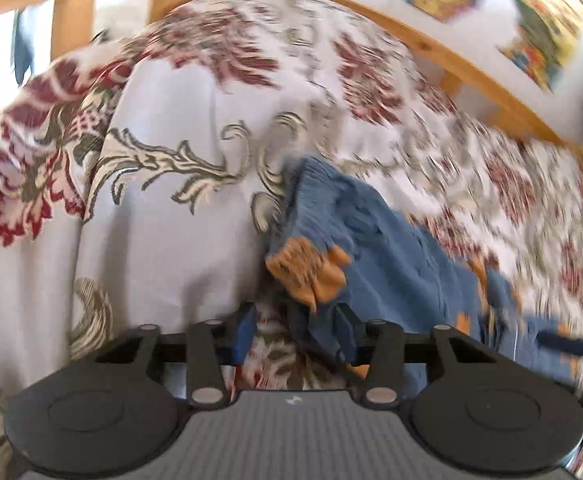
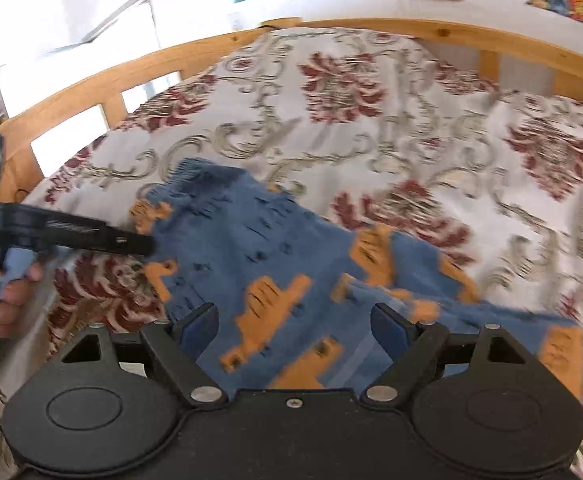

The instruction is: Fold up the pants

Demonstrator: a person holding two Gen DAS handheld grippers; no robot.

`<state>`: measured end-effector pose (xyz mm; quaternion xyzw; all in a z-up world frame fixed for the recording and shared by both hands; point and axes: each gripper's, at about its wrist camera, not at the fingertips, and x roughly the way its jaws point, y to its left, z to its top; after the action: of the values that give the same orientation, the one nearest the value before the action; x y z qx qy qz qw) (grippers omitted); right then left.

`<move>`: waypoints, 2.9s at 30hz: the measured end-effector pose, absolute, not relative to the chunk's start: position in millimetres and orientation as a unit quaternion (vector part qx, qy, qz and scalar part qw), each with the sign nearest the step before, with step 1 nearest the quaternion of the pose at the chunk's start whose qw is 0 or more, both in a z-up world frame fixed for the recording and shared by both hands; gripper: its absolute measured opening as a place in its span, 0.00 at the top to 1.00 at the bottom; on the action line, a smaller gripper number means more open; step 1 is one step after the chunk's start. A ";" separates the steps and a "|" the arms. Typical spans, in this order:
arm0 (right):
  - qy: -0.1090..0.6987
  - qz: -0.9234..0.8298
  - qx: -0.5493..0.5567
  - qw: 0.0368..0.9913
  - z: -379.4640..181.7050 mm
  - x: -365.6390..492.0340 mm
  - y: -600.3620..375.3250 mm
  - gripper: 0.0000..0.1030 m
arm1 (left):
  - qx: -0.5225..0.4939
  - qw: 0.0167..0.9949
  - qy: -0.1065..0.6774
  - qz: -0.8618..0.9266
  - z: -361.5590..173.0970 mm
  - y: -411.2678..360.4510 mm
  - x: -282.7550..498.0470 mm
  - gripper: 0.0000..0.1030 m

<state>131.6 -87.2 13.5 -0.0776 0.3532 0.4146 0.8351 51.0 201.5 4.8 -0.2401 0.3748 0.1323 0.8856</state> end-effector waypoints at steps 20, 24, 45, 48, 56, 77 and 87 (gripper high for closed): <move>0.389 0.615 -0.108 0.678 1.6 260.7 100.1 0.86 | -0.227 0.900 0.356 0.110 -0.9 196.7 51.7 0.69; 0.347 0.647 -0.081 0.674 16.1 256.4 72.1 0.88 | -0.248 0.910 0.324 0.071 0.5 198.3 46.0 0.43; 0.268 0.720 -0.038 0.639 78.1 254.0 10.8 0.88 | -0.253 0.929 0.255 -0.093 14.7 235.1 69.6 0.78; 0.280 0.674 -0.032 0.683 63.3 256.2 19.0 0.71 | -0.258 0.923 0.284 -0.040 15.1 235.3 71.1 0.81; 0.338 0.519 -0.100 0.779 23.1 218.7 8.6 0.67 | -0.286 0.877 0.368 0.116 11.7 233.6 78.0 0.81; 0.336 0.295 -0.194 0.873 -1.5 98.8 -79.9 0.63 | -0.273 0.880 0.376 0.095 15.5 237.1 77.8 0.81; 0.304 0.302 -0.223 0.876 -19.5 85.6 -66.5 0.67 | -0.212 0.897 0.370 0.115 33.2 210.7 82.2 0.81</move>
<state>85.6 -66.5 -19.5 -0.2230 0.3040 0.3015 0.8757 82.2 210.7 33.2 -0.2120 0.3702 0.1151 0.8971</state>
